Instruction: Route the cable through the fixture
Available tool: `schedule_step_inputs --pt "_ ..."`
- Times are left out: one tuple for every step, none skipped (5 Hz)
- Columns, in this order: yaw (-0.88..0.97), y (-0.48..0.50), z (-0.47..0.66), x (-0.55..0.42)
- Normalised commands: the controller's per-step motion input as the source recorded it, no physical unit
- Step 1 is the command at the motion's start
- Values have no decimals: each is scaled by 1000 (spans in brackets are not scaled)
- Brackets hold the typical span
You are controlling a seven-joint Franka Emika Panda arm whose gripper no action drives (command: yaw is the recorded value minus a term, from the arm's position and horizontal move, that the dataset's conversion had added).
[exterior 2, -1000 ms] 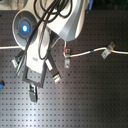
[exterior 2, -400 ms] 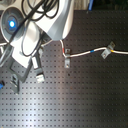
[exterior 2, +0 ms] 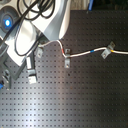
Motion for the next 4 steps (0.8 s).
schedule_step_inputs --pt "571 310 257 198" --pt "649 227 266 132" --pt "683 169 213 85" --pt "614 79 85 -49"
